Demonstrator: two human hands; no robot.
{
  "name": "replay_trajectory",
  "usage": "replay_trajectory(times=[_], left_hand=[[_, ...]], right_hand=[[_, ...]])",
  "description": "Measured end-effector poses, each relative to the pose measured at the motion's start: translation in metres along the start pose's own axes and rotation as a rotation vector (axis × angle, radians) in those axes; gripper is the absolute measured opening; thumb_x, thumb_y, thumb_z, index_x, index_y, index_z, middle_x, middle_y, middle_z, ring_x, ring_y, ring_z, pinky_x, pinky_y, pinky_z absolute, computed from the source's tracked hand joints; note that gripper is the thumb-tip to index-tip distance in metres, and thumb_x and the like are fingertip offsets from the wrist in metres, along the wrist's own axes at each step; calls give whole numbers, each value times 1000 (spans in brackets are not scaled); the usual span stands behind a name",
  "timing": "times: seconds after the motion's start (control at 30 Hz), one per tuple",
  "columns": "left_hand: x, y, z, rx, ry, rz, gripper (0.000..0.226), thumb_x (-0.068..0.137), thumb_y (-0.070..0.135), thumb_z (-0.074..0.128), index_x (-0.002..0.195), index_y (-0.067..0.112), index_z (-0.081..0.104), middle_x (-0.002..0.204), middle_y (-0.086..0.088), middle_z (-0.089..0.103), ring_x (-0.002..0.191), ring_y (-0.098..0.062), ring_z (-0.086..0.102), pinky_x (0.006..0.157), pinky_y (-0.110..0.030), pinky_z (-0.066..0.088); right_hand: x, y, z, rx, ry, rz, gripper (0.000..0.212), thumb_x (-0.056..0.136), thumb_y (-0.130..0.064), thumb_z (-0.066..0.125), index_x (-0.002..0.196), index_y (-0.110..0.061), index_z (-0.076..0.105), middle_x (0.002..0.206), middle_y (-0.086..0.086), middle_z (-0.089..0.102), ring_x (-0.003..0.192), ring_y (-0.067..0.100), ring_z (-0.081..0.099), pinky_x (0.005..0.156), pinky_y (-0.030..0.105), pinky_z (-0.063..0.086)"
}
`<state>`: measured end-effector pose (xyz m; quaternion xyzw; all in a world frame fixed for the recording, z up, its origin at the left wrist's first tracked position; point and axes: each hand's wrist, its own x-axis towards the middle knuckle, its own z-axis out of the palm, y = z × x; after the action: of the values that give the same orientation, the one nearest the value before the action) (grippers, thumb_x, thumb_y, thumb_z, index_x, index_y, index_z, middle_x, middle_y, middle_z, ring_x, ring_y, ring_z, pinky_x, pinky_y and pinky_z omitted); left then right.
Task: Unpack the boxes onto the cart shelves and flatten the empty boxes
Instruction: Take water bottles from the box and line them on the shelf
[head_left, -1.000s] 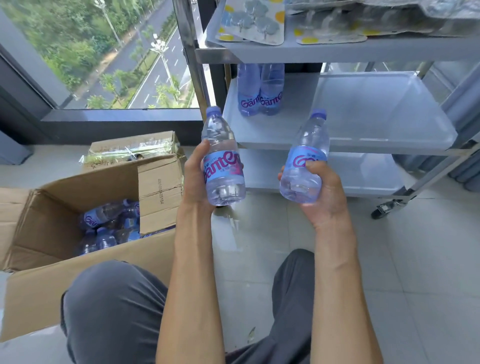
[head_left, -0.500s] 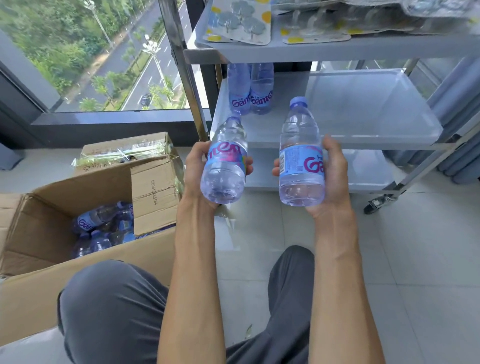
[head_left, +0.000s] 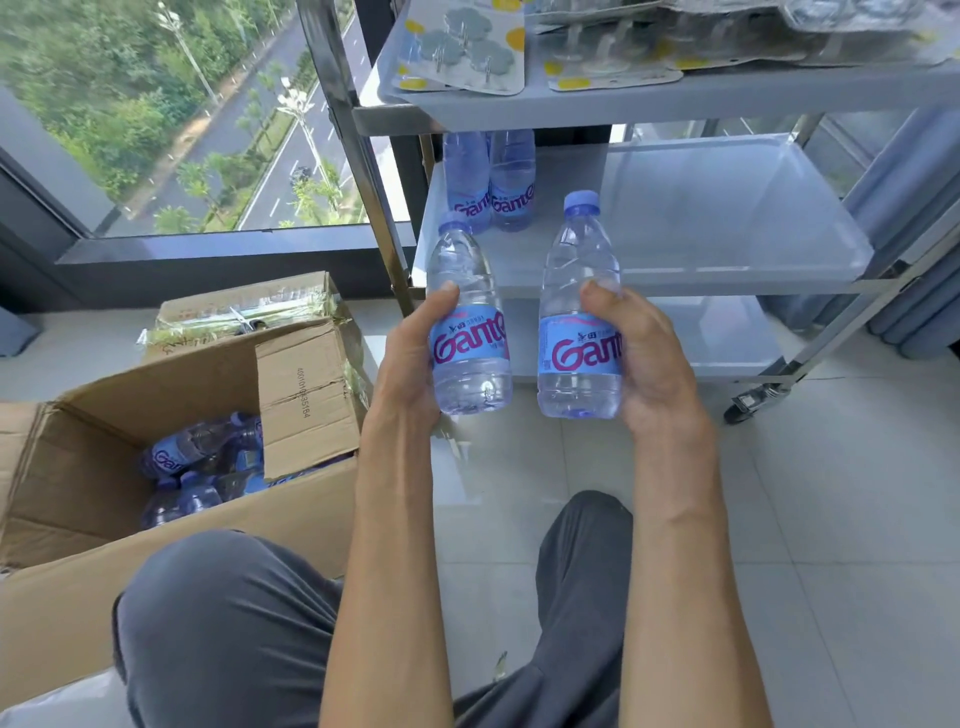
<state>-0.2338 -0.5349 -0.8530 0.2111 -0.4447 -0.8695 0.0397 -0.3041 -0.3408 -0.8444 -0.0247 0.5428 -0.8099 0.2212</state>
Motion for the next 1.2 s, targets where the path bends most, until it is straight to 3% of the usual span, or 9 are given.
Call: replay_trajectory(times=[0.13,0.23,0.3,0.4,0.47,0.67,0.77,0.9,1.2], left_hand=[[5,-5,-1,100,99,46,42,83,30,74,115,5,64,98,-16,72,84,-30,73,72,-40,60],[19,-4,0,317,251,213,46,73,30,84,109,5,67,89,-6,75,77,-20,75,61,-27,57],[34,-3,2,414,319,302,45,66,29,88,103,12,69,88,0,76,78,-17,75,61,-24,56],[67,-3,2,462,379,372,47,64,27,90,105,16,71,92,3,76,81,-15,75,69,-29,60],[91,-1,-1,453,398,397,51,65,23,88,112,14,70,100,0,75,87,-18,74,76,-35,62],[157,22,-10,475,452,522,42,72,16,81,113,12,71,99,-2,74,88,-15,72,72,-25,57],[184,34,-10,495,442,541,43,77,14,80,118,13,68,106,-4,73,95,-18,71,79,-32,60],[214,39,-3,578,417,599,42,81,8,77,121,7,64,111,-12,70,101,-26,68,89,-40,58],[232,29,-13,658,395,661,62,81,14,78,137,10,53,127,-5,63,111,-18,62,92,-29,55]], right_hand=[[7,4,-5,-78,66,-2,52,63,-34,84,100,-1,70,88,15,71,74,29,70,68,40,57],[22,9,-1,-174,185,-79,41,60,-36,86,84,-5,71,74,7,72,65,21,70,58,31,55],[38,13,5,-266,281,-148,34,62,-37,86,81,-13,70,75,1,73,66,16,71,57,30,56],[63,20,13,-298,317,-196,35,67,-32,84,93,-12,70,90,7,74,82,25,73,75,45,61],[81,23,18,-358,326,-263,33,71,-27,81,97,-10,70,92,8,74,85,28,71,79,49,59],[143,22,34,-474,320,-434,32,76,-12,80,103,-4,66,97,9,71,90,27,67,82,44,55],[174,21,45,-444,325,-459,39,79,-8,77,116,-6,64,109,6,70,100,19,66,91,37,54],[211,32,57,-448,310,-454,43,79,-2,75,120,-5,62,113,8,68,105,22,64,93,42,52],[246,51,67,-490,310,-510,68,81,-4,74,142,-1,46,138,12,56,128,24,53,107,39,44]])
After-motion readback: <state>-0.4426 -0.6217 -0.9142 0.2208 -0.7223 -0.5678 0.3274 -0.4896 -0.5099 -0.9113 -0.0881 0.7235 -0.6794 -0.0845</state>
